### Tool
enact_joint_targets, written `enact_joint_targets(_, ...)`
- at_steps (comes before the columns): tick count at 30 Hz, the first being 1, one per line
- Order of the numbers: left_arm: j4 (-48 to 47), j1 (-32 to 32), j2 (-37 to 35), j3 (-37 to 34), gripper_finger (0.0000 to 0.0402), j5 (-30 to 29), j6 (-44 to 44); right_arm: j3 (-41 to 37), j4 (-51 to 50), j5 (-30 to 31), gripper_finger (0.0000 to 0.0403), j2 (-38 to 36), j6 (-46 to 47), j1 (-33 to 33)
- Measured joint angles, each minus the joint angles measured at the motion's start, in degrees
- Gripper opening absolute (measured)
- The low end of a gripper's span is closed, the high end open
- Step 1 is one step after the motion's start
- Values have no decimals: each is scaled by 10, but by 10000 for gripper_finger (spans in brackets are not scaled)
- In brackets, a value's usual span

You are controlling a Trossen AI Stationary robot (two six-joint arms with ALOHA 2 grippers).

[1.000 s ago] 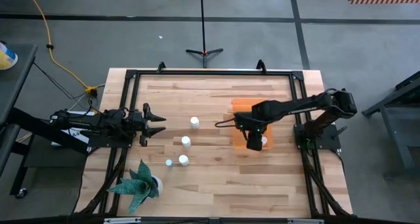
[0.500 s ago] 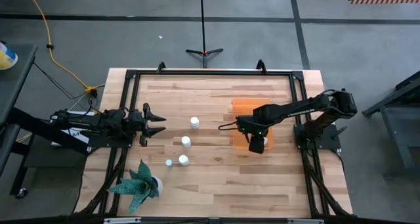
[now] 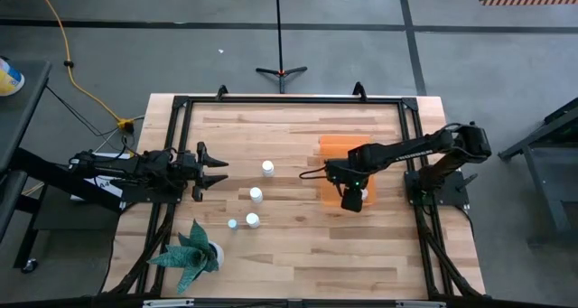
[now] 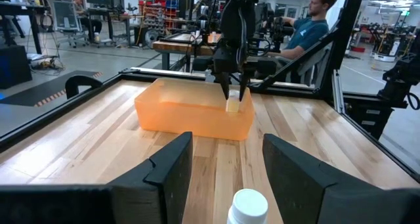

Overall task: Pick and place pill bottles into a basket
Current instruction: Put the yellow pill bottle into the orange container, then put the top white medicine bottle into the orange container

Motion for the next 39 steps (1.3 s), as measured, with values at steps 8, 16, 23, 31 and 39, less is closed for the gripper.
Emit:
enact_joint_targets(8, 0, 0, 0, 0, 221, 0, 0, 14, -17, 24, 195, 0, 7, -10)
enact_joint_targets(16, 0, 0, 0, 0, 221, 0, 0, 43, 23, 154, 187, -97, -32, 19)
enact_joint_targets(23, 0, 0, 0, 0, 221, 0, 0, -15, 167, 262, 177, -276, -13, 115)
enact_joint_targets(31, 0, 0, 0, 0, 221, 0, 0, -231, 392, 298, 171, -465, -34, 191)
enact_joint_targets(39, 0, 0, 0, 0, 221, 0, 0, -430, 628, 300, 153, -578, -101, 196)
